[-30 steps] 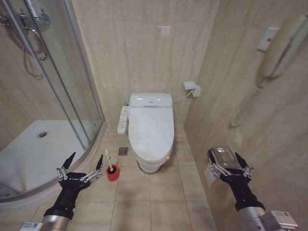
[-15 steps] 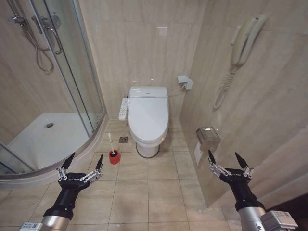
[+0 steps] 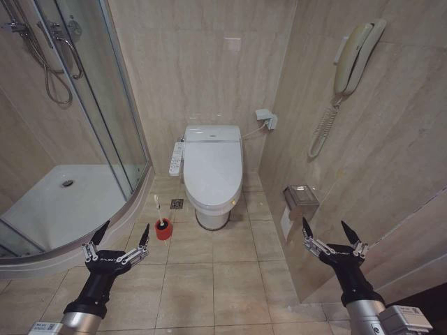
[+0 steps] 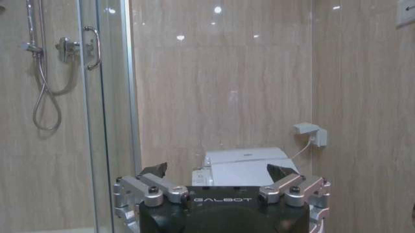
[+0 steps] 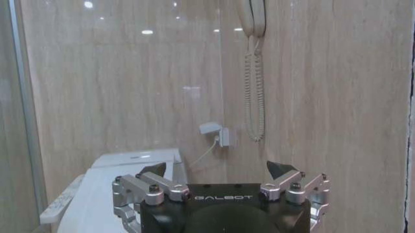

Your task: Open the toilet lid, clean the toilet bowl with a toilet brush, close the toilet lid, and flush.

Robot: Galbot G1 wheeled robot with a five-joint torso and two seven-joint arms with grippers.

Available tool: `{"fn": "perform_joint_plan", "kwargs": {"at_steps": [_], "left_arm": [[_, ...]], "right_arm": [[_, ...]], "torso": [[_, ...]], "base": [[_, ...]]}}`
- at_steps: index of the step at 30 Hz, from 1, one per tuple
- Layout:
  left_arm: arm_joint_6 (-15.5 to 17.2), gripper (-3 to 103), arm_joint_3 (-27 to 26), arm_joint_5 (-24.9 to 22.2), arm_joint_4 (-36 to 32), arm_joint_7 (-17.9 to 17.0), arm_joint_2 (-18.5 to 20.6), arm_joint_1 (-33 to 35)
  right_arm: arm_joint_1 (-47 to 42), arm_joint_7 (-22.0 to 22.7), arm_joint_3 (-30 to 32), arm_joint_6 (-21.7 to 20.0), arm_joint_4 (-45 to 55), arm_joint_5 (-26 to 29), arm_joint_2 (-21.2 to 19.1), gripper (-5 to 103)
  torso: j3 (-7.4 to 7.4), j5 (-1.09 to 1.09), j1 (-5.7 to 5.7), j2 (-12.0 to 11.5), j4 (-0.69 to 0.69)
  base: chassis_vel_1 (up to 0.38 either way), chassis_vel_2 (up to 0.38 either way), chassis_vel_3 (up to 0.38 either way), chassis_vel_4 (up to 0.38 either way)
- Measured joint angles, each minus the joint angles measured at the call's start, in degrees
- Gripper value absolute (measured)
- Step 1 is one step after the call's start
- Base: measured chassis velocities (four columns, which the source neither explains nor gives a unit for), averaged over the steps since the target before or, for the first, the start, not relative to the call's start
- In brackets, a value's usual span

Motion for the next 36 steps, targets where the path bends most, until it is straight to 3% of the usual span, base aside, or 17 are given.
{"fn": "perform_joint_plan", "kwargs": {"at_steps": [36], "left_arm": [[0.0, 100, 0.0, 0.0, 0.0, 0.0, 0.0, 0.0]], "right_arm": [[0.0, 0.0, 0.0, 0.0, 0.0, 0.0, 0.0, 100]], "torso": [[-0.01, 0.0, -0.03, 0.02, 0.01]], "base": [[-0.05, 0.047, 0.045, -0.045]]}}
